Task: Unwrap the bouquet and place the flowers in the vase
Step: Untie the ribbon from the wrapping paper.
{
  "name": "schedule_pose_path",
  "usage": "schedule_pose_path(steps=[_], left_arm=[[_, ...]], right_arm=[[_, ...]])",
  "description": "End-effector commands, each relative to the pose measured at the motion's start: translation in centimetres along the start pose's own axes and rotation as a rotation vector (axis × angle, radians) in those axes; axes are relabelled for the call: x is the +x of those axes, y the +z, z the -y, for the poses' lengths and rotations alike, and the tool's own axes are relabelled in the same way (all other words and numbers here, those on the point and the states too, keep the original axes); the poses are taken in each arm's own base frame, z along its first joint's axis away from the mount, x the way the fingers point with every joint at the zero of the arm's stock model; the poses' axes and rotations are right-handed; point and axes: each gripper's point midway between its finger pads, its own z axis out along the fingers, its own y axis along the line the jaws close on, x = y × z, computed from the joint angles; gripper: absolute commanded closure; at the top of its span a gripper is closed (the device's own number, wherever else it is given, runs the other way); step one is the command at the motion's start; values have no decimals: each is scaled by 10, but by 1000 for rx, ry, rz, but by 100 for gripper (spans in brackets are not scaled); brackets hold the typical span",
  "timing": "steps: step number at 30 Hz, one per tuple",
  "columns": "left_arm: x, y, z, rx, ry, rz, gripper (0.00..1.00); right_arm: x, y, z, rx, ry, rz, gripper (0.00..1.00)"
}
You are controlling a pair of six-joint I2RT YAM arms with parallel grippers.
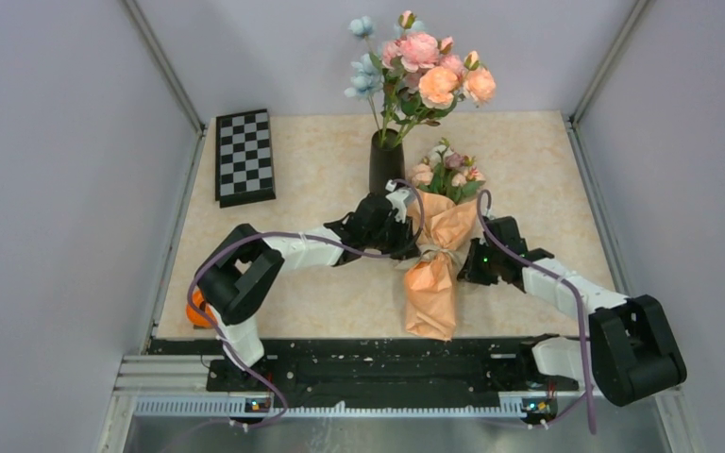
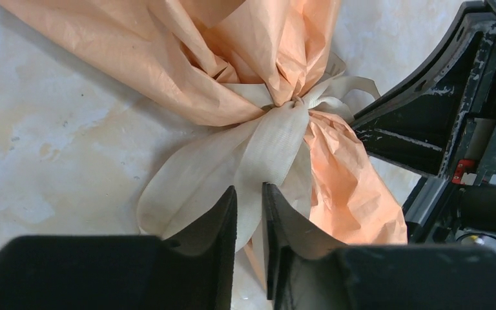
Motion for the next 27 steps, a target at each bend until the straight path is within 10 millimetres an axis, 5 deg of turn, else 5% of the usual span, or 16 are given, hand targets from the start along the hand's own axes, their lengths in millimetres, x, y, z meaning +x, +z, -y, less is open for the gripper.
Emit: schedule_pose_path(steps=[1,6,13,19,27], left_arm=[[-26,-1,19,55,34,59,81],[-49,-14,38,91,61,104,94],[-70,-30,53,103,113,130,97],[-59,-37,27,-16,152,120,78],[-20,-41,3,-65,144,62,60]], right_arm=[[-22,-10,-13,-15,-47,55,94],[-42,-31,-26,-13,-103,63,100],[-72,-56,-36,30,-190,79,100],[-86,-63,-28,107,-165,134,99],[-91,-78,-25,131,-136,195,67]])
